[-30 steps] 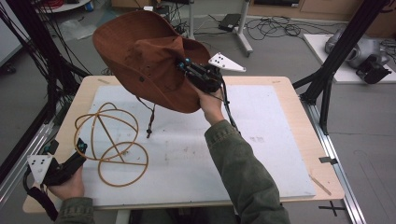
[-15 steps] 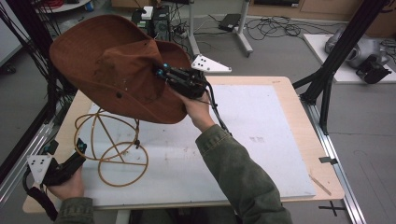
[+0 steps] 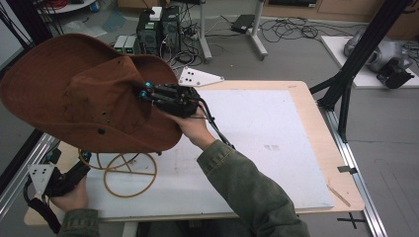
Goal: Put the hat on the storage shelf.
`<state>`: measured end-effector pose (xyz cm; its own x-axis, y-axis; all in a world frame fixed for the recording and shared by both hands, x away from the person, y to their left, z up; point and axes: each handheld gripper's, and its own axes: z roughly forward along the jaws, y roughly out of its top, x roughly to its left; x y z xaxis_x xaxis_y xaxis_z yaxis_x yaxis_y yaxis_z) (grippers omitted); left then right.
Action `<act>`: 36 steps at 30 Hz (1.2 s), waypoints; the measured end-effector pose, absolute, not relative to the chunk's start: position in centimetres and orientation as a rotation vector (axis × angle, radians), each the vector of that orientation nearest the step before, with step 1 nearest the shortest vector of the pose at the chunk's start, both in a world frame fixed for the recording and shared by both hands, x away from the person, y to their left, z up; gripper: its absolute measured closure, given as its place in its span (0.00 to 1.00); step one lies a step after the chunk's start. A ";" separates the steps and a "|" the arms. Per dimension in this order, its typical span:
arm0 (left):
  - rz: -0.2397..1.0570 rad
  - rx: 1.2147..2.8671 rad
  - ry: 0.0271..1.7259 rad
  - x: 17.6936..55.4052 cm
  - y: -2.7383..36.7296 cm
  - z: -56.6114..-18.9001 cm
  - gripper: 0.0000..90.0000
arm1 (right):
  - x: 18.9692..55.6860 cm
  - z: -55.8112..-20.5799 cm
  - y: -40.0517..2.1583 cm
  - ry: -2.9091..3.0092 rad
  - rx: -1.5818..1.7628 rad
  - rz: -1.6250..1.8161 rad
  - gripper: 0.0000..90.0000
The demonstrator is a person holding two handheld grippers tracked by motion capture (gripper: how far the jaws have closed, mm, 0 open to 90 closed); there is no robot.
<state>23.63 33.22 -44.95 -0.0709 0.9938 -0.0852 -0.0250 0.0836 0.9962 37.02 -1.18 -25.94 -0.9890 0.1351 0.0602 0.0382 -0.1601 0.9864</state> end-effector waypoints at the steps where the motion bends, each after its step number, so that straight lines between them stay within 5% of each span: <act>1: 1.210 1.094 1.284 23.7 33.2 -45.0 0.21 | 36.9 -26.0 -1.1 2.003 0.198 2.342 0.97; 36: 1.196 1.090 1.298 23.7 33.5 -45.1 0.21 | 34.9 -28.3 1.2 2.306 0.204 2.190 0.93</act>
<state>23.69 33.46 -45.09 -0.0733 0.9924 -0.0985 -0.0174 0.0975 0.9951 34.92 1.18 -28.29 -0.9908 0.0613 0.1205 0.1235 0.0475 0.9912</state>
